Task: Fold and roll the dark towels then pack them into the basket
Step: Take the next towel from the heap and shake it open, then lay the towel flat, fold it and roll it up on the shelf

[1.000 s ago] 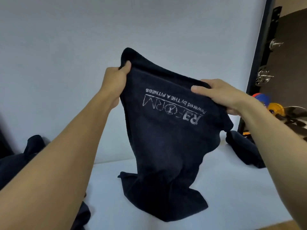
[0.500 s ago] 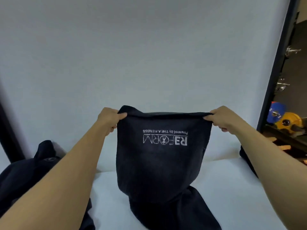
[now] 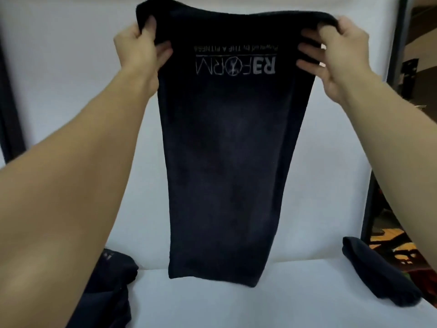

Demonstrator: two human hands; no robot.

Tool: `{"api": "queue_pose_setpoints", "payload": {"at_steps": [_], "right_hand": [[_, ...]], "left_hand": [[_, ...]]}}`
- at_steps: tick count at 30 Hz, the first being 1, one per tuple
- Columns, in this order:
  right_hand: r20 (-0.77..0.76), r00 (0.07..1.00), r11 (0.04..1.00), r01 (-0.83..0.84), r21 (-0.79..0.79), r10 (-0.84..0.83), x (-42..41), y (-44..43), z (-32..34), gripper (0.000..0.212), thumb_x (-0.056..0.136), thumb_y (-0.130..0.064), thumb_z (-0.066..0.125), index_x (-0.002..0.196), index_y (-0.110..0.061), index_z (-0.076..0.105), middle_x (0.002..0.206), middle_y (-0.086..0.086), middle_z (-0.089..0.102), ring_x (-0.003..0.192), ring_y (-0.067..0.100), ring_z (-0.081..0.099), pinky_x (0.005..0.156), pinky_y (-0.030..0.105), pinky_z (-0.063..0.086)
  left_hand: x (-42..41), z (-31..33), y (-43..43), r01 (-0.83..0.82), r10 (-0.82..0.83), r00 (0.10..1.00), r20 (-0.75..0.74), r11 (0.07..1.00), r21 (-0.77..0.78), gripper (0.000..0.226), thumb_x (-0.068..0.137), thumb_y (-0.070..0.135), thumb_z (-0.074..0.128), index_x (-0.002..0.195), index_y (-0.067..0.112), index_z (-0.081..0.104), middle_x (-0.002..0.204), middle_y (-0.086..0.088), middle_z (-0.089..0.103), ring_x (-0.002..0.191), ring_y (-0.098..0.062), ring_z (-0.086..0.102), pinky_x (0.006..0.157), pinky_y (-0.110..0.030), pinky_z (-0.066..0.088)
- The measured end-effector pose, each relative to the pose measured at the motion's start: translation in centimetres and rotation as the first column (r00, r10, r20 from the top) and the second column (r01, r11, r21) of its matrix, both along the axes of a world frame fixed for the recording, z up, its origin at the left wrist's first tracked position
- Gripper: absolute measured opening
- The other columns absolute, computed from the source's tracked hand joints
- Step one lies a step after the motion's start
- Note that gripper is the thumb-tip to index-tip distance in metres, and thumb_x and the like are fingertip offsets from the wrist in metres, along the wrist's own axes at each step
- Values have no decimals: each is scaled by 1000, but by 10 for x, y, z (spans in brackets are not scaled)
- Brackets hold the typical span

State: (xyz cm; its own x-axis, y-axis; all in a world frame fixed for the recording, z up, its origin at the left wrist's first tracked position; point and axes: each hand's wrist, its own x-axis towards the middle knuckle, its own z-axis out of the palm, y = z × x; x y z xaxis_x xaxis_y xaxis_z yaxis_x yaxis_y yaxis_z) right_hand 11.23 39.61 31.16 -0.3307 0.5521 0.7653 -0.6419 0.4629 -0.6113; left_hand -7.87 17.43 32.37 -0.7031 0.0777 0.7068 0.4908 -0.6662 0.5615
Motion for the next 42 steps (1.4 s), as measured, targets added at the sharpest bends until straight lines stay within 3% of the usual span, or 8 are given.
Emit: {"api": "queue_pose_setpoints", "payload": {"at_steps": [8, 15, 21, 24, 28, 33, 37, 42], "right_hand": [[-20, 1000, 999, -24, -24, 24, 55, -37, -2, 8, 94, -23, 54, 95, -22, 62, 96, 0, 74, 91, 17, 73, 80, 37, 59], [399, 917, 1000, 23, -20, -13, 102, -69, -65, 7, 86, -23, 60, 80, -21, 58, 55, -3, 51, 48, 12, 47, 62, 32, 57], [900, 434, 1000, 3, 31, -29, 118, -78, -183, 13, 90, -14, 55, 77, -13, 54, 60, 3, 48, 47, 13, 40, 62, 33, 56], [988, 150, 997, -59, 39, -30, 121, -75, -250, 9, 90, -9, 58, 81, -6, 58, 61, 6, 53, 49, 15, 44, 66, 34, 57], [999, -41, 995, -98, 11, -15, 113, -61, -312, 15, 89, -17, 64, 82, -4, 60, 65, 5, 53, 59, 16, 47, 68, 31, 58], [980, 123, 988, -28, -153, 156, 76, -21, -342, 23, 91, -30, 62, 101, -11, 72, 103, 3, 73, 97, 24, 68, 78, 34, 59], [911, 380, 973, 95, -210, 160, 27, 8, -354, 16, 95, -25, 58, 92, -12, 66, 86, 1, 70, 73, 15, 64, 66, 29, 53], [892, 450, 947, 268, -179, 41, -40, 50, -394, 30, 91, -15, 59, 64, -14, 45, 67, 0, 51, 63, 17, 50, 67, 36, 52]], "left_hand": [[55, -3, -47, -92, 92, 996, 8, 995, -26, 14, 96, 25, 58, 88, 18, 67, 89, 3, 70, 68, -15, 65, 69, -26, 56], [83, -91, -92, -167, 202, 975, 97, 945, -282, 21, 78, 19, 68, 69, 16, 48, 72, -4, 46, 62, -15, 41, 58, -28, 33], [85, -245, -132, 143, 83, 943, 321, 771, -620, 15, 81, 24, 76, 81, 9, 74, 78, -3, 75, 75, -19, 71, 71, -29, 58], [78, -321, -145, 358, 98, 868, 486, 554, -752, 24, 80, 28, 78, 93, 7, 75, 91, -8, 76, 92, -28, 71, 89, -41, 56], [66, -393, -146, 511, 138, 814, 565, 292, -808, 28, 81, 28, 77, 91, 2, 73, 92, -8, 73, 86, -28, 65, 79, -36, 52], [30, -408, -111, 498, 143, 792, 594, 411, -763, 20, 94, 24, 63, 105, 9, 72, 101, -7, 75, 97, -26, 70, 81, -38, 55], [-16, -403, -60, 290, 262, 821, 508, 575, -765, 14, 95, 22, 62, 99, 12, 71, 97, -5, 74, 92, -22, 70, 79, -38, 56], [-73, -422, -6, 83, 440, 846, 302, 452, -888, 26, 88, 31, 69, 83, 5, 70, 87, -13, 72, 88, -30, 69, 84, -43, 57]]}}
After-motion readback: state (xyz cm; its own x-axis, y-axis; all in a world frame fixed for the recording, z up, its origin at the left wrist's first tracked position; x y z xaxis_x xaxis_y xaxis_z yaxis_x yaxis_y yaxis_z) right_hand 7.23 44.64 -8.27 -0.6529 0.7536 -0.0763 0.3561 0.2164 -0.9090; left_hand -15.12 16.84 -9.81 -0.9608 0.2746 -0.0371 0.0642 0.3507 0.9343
